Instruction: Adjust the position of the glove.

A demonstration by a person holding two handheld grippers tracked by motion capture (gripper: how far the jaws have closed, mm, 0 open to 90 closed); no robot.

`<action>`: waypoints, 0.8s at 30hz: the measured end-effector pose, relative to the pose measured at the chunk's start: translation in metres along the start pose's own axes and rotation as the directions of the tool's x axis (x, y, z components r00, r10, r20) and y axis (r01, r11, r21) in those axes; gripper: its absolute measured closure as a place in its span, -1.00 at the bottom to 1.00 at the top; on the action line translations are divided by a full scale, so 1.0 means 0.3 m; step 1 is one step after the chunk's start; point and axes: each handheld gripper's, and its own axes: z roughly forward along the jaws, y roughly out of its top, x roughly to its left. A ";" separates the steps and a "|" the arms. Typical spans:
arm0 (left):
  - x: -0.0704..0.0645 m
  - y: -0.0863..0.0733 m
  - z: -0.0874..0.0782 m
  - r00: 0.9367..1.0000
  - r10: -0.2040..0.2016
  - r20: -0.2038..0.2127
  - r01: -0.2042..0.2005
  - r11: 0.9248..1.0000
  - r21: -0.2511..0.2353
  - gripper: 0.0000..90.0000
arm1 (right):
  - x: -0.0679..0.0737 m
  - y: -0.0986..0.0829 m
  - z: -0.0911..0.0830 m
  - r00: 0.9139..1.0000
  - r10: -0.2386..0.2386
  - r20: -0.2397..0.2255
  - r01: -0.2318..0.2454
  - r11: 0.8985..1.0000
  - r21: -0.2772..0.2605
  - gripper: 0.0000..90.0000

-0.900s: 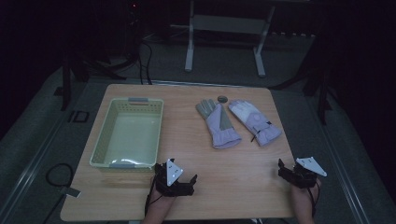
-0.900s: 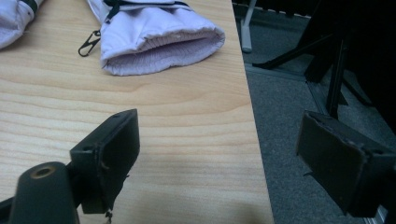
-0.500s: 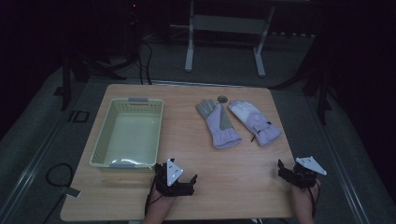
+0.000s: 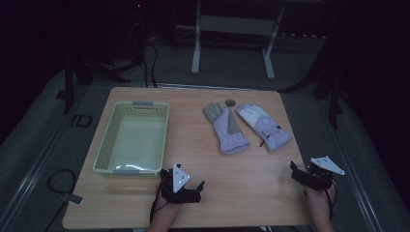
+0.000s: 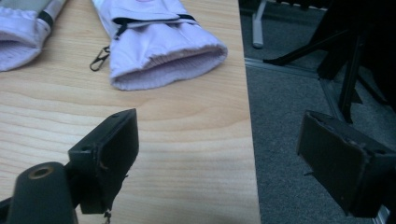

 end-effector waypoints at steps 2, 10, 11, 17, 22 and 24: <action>0.001 0.000 0.000 1.000 -0.001 0.000 0.001 1.000 0.000 -1.00 | 0.004 0.023 -0.004 1.000 -0.006 -0.012 0.006 1.000 0.008 -0.73; 0.002 0.000 0.000 1.000 -0.003 0.004 0.003 1.000 0.000 -1.00 | 0.015 0.110 -0.005 0.995 0.050 -0.086 -0.049 0.999 0.007 -0.69; 0.002 0.000 0.000 1.000 -0.003 0.004 0.003 1.000 0.000 -1.00 | 0.015 0.110 -0.005 0.995 0.050 -0.086 -0.049 0.999 0.007 -0.69; 0.002 0.000 0.001 1.000 -0.001 0.008 0.001 1.000 0.002 -1.00 | 0.032 0.192 -0.030 0.993 0.061 -0.101 -0.067 0.996 -0.053 -0.75; 0.000 0.000 0.001 1.000 0.001 0.007 -0.001 1.000 0.002 -1.00 | 0.045 0.251 -0.034 0.992 0.049 -0.120 -0.056 0.997 -0.056 -0.75; 0.001 0.000 0.001 1.000 0.002 0.007 -0.002 1.000 0.002 -1.00 | 0.053 0.271 -0.034 0.992 0.037 -0.124 -0.044 0.998 -0.055 -0.74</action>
